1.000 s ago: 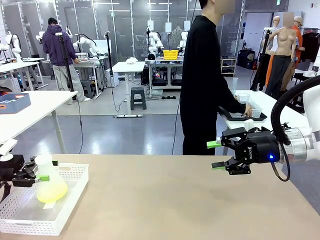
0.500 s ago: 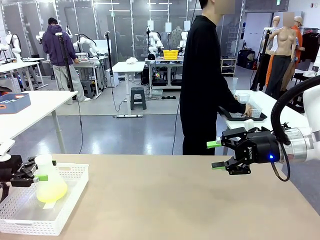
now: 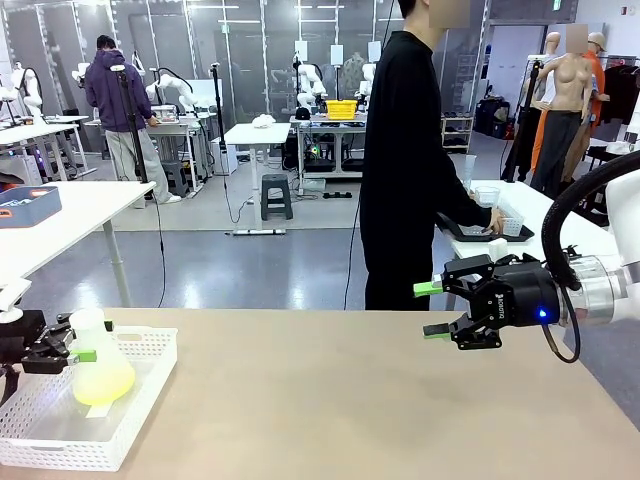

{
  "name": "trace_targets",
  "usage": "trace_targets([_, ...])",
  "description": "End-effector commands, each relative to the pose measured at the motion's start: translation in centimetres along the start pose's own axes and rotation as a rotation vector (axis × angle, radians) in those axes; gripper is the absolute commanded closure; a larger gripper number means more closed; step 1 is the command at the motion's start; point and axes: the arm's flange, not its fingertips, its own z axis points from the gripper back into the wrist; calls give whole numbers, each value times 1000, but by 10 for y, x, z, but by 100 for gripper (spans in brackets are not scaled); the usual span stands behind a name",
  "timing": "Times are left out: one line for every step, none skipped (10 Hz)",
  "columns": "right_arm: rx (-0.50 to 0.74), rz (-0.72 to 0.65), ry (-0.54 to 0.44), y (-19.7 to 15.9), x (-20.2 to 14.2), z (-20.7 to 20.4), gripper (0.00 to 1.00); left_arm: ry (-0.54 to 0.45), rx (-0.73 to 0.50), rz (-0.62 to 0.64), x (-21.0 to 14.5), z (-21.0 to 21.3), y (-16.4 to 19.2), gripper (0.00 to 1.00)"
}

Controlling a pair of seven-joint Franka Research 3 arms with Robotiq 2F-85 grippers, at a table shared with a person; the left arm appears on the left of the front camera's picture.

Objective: Prepare the solutions needed for the experiment.
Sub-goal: When the human places the Big flask in the center of the table, pick up the Big flask and place it in the left Organizing basket.

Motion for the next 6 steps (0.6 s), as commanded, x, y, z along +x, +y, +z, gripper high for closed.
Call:
trace_targets([4, 8, -2, 0, 1, -1, 22, 6, -11, -6, 1, -1, 1, 0])
trace_targets([4, 8, -2, 0, 1, -1, 22, 6, -11, -6, 1, -1, 1, 0])
trace_targets([4, 8, -2, 0, 1, -1, 22, 0, 0, 0, 0, 0, 0, 0])
trace_targets([4, 8, -2, 0, 1, -1, 22, 25, -13, 11, 5, 11, 0, 0])
trace_targets([4, 8, -2, 0, 1, -1, 22, 13, 16, 10, 11, 24, 0, 0])
trace_targets([4, 8, -2, 0, 1, -1, 22, 5, 28, -7, 18, 40, -3, 0])
